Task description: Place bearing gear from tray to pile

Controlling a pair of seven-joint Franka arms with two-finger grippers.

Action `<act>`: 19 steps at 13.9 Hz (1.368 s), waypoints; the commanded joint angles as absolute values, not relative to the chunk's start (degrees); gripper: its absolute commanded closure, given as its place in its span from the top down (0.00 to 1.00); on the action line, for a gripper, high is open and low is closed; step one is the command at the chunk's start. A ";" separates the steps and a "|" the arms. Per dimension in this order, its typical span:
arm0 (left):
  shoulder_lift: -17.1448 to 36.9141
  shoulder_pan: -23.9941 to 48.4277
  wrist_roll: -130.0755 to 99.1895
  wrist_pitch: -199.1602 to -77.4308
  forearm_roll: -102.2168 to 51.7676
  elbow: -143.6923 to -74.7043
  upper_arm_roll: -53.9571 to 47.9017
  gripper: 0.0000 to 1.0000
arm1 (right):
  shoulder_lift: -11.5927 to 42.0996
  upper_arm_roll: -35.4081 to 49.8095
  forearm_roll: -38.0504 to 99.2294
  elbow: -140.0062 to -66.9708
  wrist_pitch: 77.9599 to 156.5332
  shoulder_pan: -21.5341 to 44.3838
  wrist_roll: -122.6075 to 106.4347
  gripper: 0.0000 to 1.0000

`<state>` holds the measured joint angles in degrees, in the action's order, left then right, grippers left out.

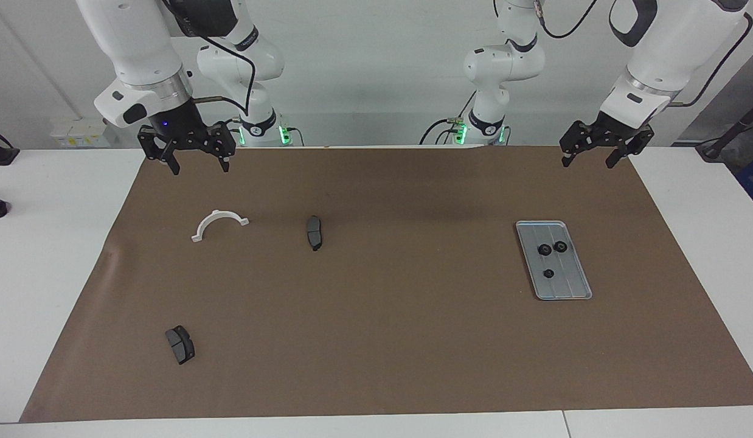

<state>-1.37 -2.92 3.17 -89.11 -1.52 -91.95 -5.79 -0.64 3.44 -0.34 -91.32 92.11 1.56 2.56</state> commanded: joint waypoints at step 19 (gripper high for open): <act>3.50 -4.57 3.08 -118.63 -0.97 -106.70 -5.27 1.00 | -1.93 3.87 0.88 -92.64 91.15 0.79 0.44 1.00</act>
<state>-0.43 -3.56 3.11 -114.16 -1.52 -106.55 -5.21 -0.65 3.44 -0.34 -91.38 92.07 1.57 2.53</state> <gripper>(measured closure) 0.000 0.000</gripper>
